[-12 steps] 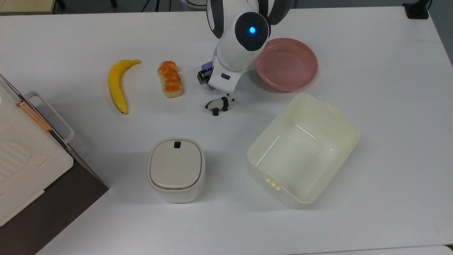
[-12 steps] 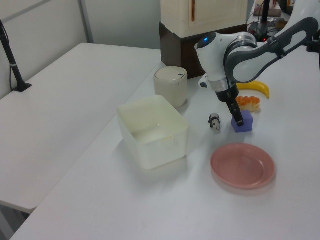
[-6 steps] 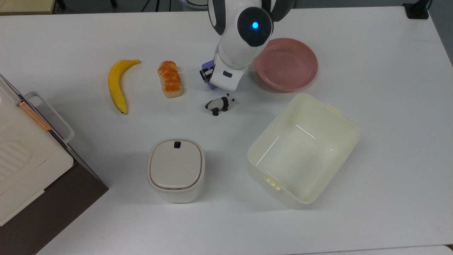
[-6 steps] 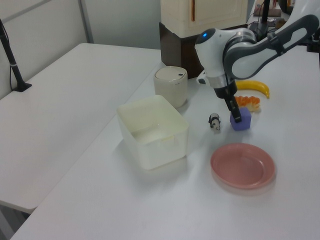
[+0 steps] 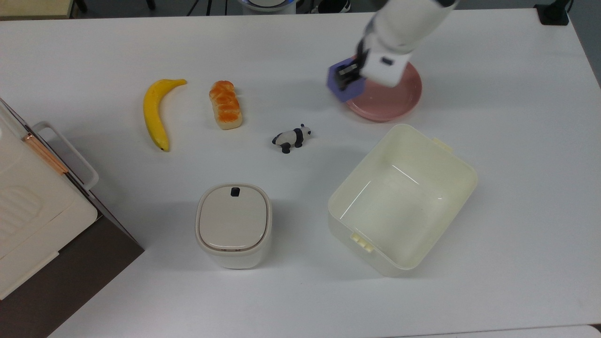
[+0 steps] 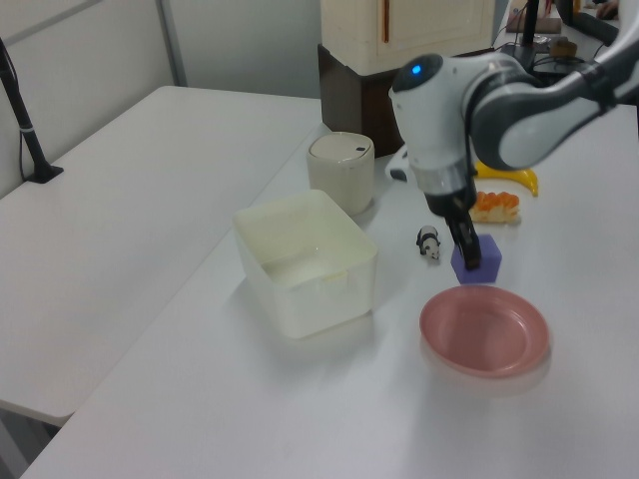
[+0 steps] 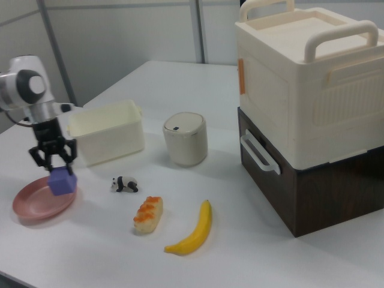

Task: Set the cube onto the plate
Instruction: 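Carry the held cube over the pink plate and lower it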

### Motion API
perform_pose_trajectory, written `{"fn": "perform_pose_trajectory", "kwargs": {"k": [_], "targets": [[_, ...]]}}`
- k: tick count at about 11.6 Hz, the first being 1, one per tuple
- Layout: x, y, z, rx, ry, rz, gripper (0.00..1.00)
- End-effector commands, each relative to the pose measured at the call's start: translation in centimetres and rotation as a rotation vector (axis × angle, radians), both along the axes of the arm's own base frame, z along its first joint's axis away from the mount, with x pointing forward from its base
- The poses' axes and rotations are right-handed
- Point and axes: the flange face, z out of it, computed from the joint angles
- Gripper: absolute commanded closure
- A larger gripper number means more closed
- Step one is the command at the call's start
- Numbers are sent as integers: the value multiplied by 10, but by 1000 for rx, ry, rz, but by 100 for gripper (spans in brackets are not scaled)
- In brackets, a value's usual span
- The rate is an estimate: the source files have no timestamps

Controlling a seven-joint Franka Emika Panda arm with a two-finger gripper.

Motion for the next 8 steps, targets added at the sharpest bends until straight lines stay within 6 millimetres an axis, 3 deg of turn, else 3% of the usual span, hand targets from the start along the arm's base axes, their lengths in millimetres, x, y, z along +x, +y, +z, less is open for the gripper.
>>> {"fn": "perform_pose_trajectory", "kwargs": {"k": [1,3,4,5,7,8], "targets": [[-34,54,-2,-12,1,28,47],[-40,65,-5,-12,2,47,40],[-42,71,-5,-1,-14,52,10],[-40,71,-5,-3,-26,19,0],[-36,70,-10,1,-38,0,0],[-29,66,-3,9,-52,-15,0]]}}
